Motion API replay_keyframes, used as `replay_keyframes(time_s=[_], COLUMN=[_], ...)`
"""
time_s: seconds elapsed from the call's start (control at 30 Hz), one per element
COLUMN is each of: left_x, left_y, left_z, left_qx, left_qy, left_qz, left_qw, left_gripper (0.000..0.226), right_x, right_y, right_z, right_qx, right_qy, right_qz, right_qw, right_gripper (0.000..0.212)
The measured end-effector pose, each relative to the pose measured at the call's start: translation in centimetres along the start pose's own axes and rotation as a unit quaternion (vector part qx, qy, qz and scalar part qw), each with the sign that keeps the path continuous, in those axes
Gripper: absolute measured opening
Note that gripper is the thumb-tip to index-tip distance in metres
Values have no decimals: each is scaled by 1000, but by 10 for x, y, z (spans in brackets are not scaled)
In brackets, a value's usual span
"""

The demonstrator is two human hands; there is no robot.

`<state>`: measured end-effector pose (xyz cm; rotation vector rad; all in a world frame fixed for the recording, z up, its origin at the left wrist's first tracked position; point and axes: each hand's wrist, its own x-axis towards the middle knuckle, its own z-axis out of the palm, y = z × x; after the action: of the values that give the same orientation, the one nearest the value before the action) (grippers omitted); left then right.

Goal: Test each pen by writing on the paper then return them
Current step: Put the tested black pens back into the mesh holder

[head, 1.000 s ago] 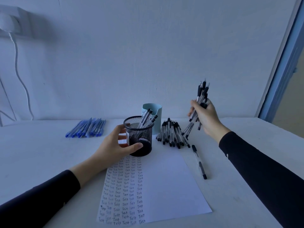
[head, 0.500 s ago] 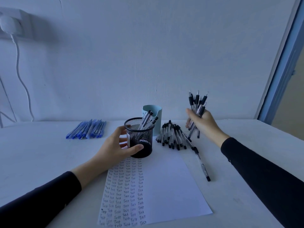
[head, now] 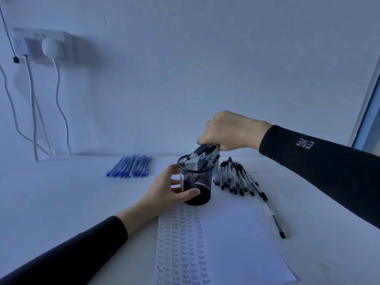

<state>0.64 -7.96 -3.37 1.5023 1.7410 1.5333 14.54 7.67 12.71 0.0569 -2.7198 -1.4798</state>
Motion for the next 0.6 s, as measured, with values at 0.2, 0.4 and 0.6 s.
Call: replay_keyframes(time_s=[0.2,0.4,0.6], left_x=[2,3,2], left_y=[-2,-5,0], left_z=[1,-1,-1], left_qx=[-2,22,37], left_qy=[-5,-12,-20], left_qz=[2,4,3], left_qw=[1000,1000,999], left_gripper=[67,81,73], right_x=[21,-3,-77], right_y=[-4,-1,-19], right_z=[4,10,34], right_qx=[-180,-141,514], right_qy=[122,130,13], right_qz=[-123,-45,325], right_qw=[968,980,793], right_gripper=[41,93,43])
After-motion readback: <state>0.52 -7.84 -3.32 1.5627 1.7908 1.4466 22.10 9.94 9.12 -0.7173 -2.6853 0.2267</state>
